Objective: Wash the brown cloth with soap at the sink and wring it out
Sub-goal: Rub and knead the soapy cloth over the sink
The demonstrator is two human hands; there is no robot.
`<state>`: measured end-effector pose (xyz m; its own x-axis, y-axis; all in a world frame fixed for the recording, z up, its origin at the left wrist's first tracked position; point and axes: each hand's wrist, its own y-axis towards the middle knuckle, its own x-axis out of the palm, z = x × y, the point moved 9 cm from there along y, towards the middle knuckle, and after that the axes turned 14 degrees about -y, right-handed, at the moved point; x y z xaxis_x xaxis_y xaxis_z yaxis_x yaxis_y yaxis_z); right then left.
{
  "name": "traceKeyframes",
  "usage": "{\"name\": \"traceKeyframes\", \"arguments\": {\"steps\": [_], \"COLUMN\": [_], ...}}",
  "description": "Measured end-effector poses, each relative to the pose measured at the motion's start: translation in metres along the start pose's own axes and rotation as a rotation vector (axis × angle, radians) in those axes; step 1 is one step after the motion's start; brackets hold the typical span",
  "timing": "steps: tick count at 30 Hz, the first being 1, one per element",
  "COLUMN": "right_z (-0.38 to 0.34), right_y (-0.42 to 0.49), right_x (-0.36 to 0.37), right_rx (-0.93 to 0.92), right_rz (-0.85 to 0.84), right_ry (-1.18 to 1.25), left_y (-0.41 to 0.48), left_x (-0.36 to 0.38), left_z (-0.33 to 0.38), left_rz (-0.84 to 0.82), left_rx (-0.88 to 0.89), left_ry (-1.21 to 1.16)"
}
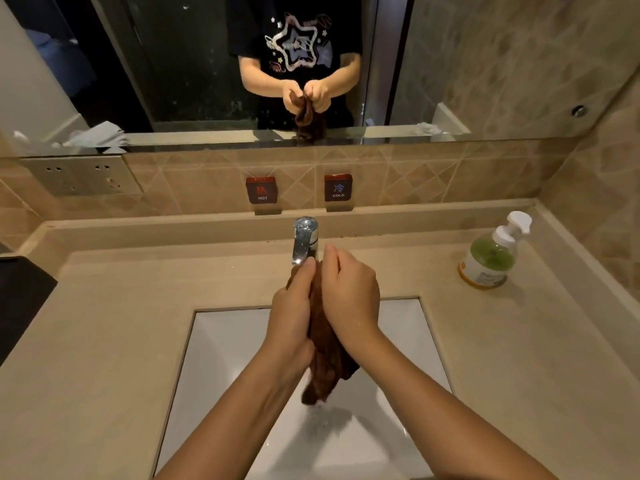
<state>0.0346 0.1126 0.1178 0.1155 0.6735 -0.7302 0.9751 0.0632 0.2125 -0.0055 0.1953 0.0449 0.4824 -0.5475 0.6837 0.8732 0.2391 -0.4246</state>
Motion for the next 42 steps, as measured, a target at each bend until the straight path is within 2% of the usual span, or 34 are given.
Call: {"name": "traceKeyframes", "arguments": {"steps": [2, 4, 6, 9, 12, 16, 19, 23, 27, 30, 34, 36, 38, 40, 42], "right_z": [-0.02, -0.03, -0.014, 0.01, 0.034, 0.076, 0.081, 0.055, 0.042, 0.042, 0.062, 0.074, 0.086, 0.095, 0.094], "right_y": [-0.026, -0.035, -0.012, 0.018, 0.013, -0.004, -0.019, -0.029, -0.03, -0.026, -0.009, -0.005, -0.009, -0.02, -0.036], "right_x": [0.006, 0.002, 0.0, 0.017, 0.028, 0.049, 0.061, 0.064, 0.06, 0.048, 0.025, 0.02, 0.028, 0.053, 0.09], "right_rx": [-0.11, -0.16, -0.047, 0.088, 0.181, 0.567, 0.675, 0.504, 0.294, 0.193, 0.224, 0.236, 0.288, 0.38, 0.48], "right_rz": [0.008, 0.077, 0.09, -0.112, -0.213, -0.414, -0.526, -0.661, -0.704, -0.645, -0.486, -0.428, -0.375, -0.349, -0.404], "right_ry": [-0.137, -0.159, -0.088, 0.133, 0.34, 0.815, 0.959, 1.1, 0.963, 0.78, 0.644, 0.553, 0.465, 0.44, 0.486], "left_y": [0.008, 0.008, 0.001, -0.024, -0.031, -0.025, -0.019, -0.009, 0.01, 0.018, 0.025, 0.035, 0.044, 0.049, 0.048], "left_x": [-0.005, -0.004, 0.0, 0.0, -0.01, -0.044, -0.08, -0.111, -0.125, -0.123, -0.101, -0.094, -0.088, -0.083, -0.078], "left_z": [0.003, -0.001, -0.008, -0.023, -0.023, -0.011, -0.009, -0.001, 0.0, -0.011, 0.004, 0.016, 0.013, -0.007, -0.032], "left_rz": [0.011, -0.004, -0.032, -0.102, -0.16, -0.263, -0.305, -0.405, -0.345, -0.328, -0.398, -0.384, -0.343, -0.273, -0.218], "left_rx": [-0.025, -0.073, -0.109, -0.218, -0.283, -0.316, -0.359, -0.387, -0.342, -0.341, -0.192, -0.122, -0.115, -0.196, -0.307], "left_ry": [-0.024, -0.071, -0.115, -0.107, -0.052, 0.159, 0.314, 0.354, 0.48, 0.569, 0.715, 0.609, 0.369, 0.071, -0.134]}}
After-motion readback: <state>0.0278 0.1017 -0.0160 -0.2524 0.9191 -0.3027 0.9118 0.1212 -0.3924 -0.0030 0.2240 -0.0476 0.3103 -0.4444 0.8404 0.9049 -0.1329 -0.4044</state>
